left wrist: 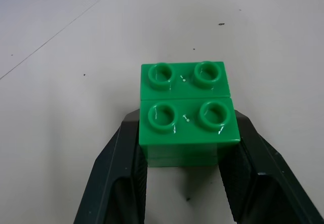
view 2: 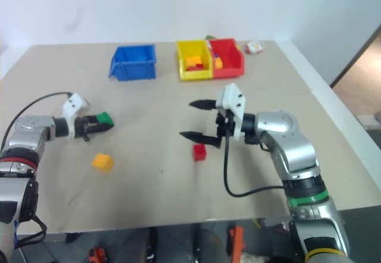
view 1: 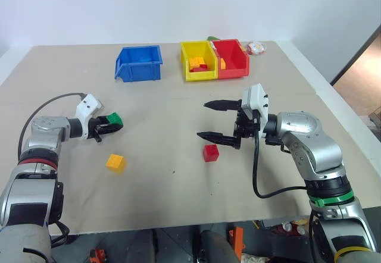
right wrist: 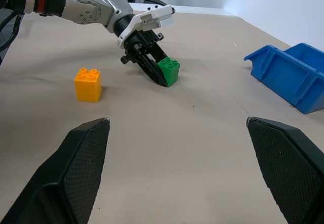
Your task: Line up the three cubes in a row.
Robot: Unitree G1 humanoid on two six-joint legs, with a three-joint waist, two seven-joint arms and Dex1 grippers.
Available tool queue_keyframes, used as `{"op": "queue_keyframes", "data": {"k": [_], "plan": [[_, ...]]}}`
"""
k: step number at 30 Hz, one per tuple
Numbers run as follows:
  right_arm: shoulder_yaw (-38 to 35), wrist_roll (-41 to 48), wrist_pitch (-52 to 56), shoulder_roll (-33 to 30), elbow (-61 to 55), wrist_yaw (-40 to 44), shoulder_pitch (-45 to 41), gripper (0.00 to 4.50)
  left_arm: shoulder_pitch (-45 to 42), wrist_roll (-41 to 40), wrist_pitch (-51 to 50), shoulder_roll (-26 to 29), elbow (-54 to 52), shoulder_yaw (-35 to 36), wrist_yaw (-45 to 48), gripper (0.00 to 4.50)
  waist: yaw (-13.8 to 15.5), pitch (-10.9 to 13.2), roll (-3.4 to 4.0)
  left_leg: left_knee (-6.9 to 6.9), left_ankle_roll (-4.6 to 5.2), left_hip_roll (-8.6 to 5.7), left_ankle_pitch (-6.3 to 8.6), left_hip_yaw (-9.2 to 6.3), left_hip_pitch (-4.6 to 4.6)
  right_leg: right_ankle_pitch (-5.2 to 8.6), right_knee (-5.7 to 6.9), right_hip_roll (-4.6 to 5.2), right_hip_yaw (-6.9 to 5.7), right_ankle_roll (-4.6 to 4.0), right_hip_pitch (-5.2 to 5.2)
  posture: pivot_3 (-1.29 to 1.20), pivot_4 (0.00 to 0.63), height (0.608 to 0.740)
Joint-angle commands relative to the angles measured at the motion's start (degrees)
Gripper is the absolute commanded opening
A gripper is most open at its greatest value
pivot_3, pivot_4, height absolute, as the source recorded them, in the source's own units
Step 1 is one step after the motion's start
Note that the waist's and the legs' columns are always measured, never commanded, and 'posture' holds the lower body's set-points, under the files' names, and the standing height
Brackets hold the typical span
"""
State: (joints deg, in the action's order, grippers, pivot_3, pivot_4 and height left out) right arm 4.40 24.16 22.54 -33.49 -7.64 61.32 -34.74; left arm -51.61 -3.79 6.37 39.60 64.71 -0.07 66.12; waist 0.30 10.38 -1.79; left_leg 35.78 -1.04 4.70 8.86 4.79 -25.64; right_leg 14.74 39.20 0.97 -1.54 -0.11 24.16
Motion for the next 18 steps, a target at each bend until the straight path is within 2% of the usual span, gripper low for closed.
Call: {"op": "queue_keyframes", "data": {"k": [1, 5, 8, 13, 18], "plan": [[-0.99, 0.27, -1.05, -0.69, -1.47, 0.28, -0.37, 4.50, -1.36, 0.13, 1.50, 0.85, -0.01, 1.26, -0.24, 1.35, 0.00, 0.00, 0.00, 0.00, 0.00, 0.00, 0.00, 0.00, 0.00, 0.00, 0.00, 0.00, 0.00, 0.00, 0.00, 0.00, 0.150, 0.737], [-1.10, 0.97, -0.59, -0.89, -1.61, 0.94, -0.19, 4.50, -1.26, 0.14, 2.89, 0.96, -2.16, 0.97, 0.91, 1.35, 0.00, 0.00, 0.00, 0.02, 0.00, 0.00, 0.00, 0.00, 0.00, 0.00, 0.00, 0.01, 0.00, 0.00, 0.00, 0.00, 0.150, 0.737], [-1.51, 2.23, 0.56, -1.73, -2.86, 1.97, 0.40, 4.50, -0.72, -0.74, 3.63, 0.67, -8.96, 0.03, 5.33, 1.35, 0.01, 0.00, 0.00, 0.04, 0.00, 0.00, 0.00, 0.00, -0.02, 0.00, 0.00, 0.01, 0.00, 0.00, 0.00, 0.00, 0.150, 0.737], [-3.24, 5.00, 2.42, -5.17, -5.75, 4.08, 2.60, 4.50, 2.86, -6.98, -9.71, -0.18, -34.37, -0.33, 9.45, 1.35, 0.13, 0.00, 0.00, 0.17, -0.01, -0.01, 0.00, -0.09, -0.21, -0.01, 0.00, 0.06, -0.07, 0.00, 0.01, 0.00, 0.150, 0.737], [-4.62, 7.92, 2.99, -8.89, -8.24, 7.75, 5.35, 4.50, 11.35, -10.02, -22.88, 0.55, -59.15, -4.11, 8.85, 1.35, -0.15, 0.00, 0.01, 0.24, 0.00, -0.01, 0.00, -0.07, -0.18, -0.04, 0.00, 0.03, 0.04, 0.08, 0.00, 0.00, 0.150, 0.737]]}}
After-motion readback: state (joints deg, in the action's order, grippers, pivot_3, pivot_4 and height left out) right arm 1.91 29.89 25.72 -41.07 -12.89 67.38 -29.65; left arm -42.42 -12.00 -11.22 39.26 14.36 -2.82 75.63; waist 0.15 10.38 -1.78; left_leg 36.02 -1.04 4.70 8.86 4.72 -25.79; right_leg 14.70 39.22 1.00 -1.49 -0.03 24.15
